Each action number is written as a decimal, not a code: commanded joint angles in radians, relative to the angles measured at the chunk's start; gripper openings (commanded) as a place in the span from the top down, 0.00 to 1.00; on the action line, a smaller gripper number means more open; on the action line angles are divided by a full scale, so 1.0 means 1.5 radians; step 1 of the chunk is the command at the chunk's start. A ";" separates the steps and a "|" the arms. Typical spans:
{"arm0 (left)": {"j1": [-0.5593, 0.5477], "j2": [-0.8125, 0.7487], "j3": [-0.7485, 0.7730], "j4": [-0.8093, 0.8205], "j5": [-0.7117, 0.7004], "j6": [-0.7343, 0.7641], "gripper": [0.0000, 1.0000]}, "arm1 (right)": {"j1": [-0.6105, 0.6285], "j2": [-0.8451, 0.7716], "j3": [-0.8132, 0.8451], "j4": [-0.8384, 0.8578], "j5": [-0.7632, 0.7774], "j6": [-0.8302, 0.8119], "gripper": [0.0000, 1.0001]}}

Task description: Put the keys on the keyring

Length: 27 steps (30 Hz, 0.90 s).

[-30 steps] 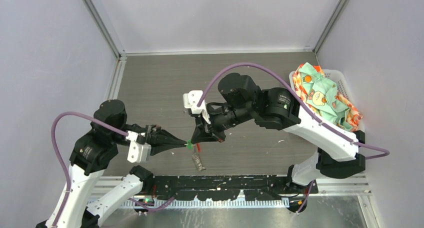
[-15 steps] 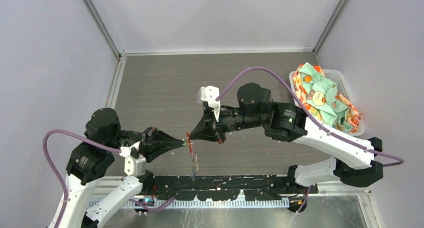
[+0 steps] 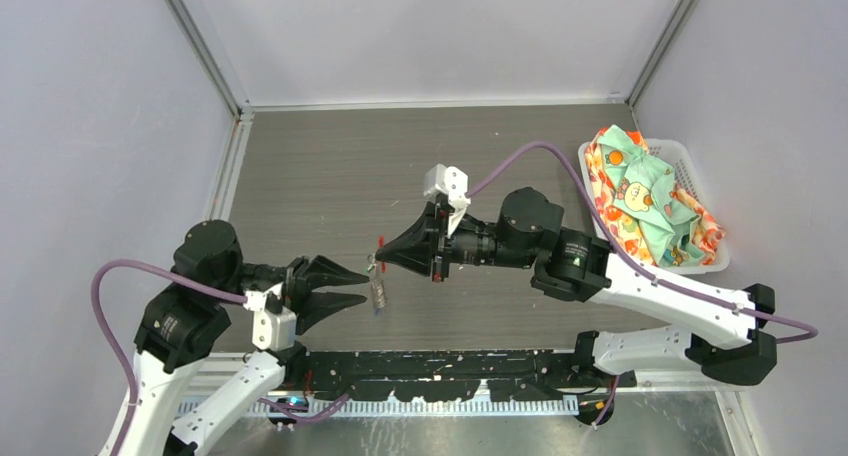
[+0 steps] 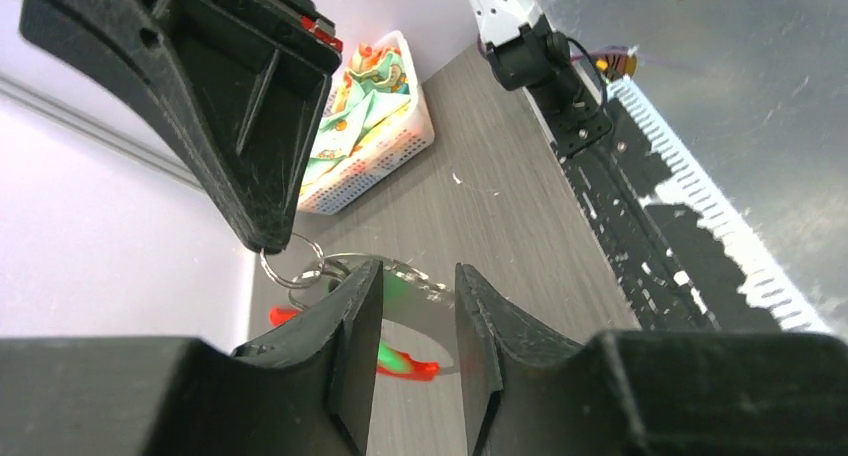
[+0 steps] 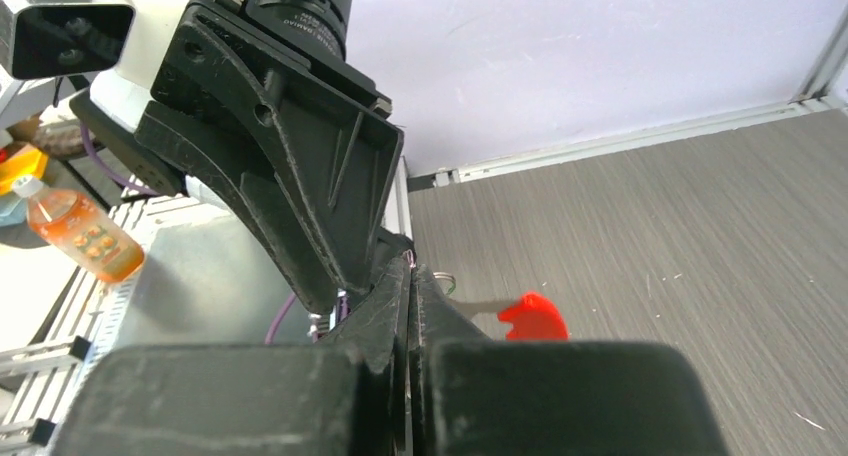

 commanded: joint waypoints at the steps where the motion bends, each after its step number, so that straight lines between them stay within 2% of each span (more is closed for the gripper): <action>1: 0.000 -0.016 0.005 0.071 -0.027 -0.134 0.65 | 0.002 -0.048 -0.022 0.133 0.038 0.011 0.99; 4: 0.000 -0.029 -0.005 0.168 -0.076 -0.293 0.65 | 0.002 -0.059 -0.037 0.149 0.025 -0.002 0.99; 7: 0.000 -0.036 -0.016 0.260 -0.167 -0.454 0.64 | 0.003 -0.073 -0.055 0.165 0.012 -0.019 0.99; 9: 0.000 -0.029 -0.009 0.290 -0.214 -0.528 0.60 | 0.003 -0.081 -0.075 0.190 0.006 -0.027 0.99; 12: 0.000 0.000 0.019 0.300 -0.222 -0.615 0.58 | 0.003 -0.095 -0.124 0.260 0.002 -0.030 0.99; 16: 0.000 0.033 0.036 0.304 -0.140 -0.664 0.70 | 0.007 -0.099 -0.172 0.367 0.001 -0.028 0.99; 22: 0.000 0.067 0.056 0.288 -0.007 -0.701 0.76 | 0.028 -0.085 -0.181 0.407 0.014 -0.047 0.99; 27: 0.000 0.066 0.066 0.255 -0.023 -0.676 0.76 | 0.034 -0.100 -0.184 0.393 0.028 -0.074 0.99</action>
